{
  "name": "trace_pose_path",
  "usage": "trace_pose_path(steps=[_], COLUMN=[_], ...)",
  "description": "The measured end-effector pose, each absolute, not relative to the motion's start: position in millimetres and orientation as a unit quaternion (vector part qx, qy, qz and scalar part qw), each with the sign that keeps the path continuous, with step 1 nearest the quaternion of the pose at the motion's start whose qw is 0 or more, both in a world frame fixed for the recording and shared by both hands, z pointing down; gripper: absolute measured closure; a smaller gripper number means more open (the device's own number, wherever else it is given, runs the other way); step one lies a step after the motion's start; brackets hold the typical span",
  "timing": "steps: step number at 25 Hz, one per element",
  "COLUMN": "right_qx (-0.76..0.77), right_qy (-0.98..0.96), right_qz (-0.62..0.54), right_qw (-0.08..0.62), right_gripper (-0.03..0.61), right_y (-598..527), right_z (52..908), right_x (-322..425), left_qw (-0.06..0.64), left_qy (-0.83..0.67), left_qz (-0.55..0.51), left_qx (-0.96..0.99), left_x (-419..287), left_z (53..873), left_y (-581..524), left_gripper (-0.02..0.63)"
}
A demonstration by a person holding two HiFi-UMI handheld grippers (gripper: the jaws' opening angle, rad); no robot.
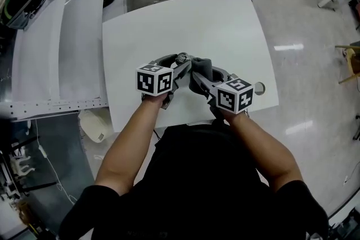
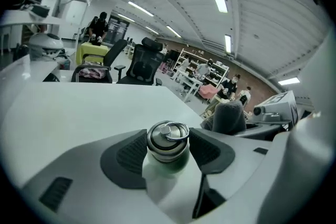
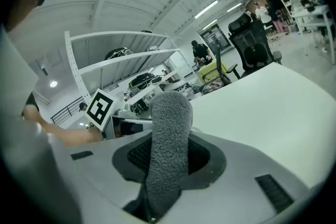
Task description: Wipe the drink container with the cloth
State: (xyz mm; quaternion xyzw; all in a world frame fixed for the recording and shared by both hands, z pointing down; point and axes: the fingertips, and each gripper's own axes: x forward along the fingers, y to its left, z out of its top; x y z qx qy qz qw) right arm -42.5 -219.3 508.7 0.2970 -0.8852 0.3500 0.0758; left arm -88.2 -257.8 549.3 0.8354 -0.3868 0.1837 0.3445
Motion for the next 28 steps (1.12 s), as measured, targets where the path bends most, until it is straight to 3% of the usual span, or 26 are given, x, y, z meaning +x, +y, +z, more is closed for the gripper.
trace_pose_path(steps=[7,28], right_qx=[0.308,0.34], right_qy=[-0.859,-0.852], right_qz=[0.408,0.391], right_qw=[0.025,0.077], right_gripper=[0.466,0.466], right_y=[-227.8,-226.5], right_z=[524.1,569.3], right_x=[-67.8,-44.7], left_qw=[0.414,0.445], left_qy=[-0.421,-0.427], left_qz=[0.124,0.096], left_qx=[0.798,0.782], left_x=[-109.0,-116.8], left_z=[557.1,560.2], left_y=[-262.6,-264.6], left_gripper=[0.357,0.357])
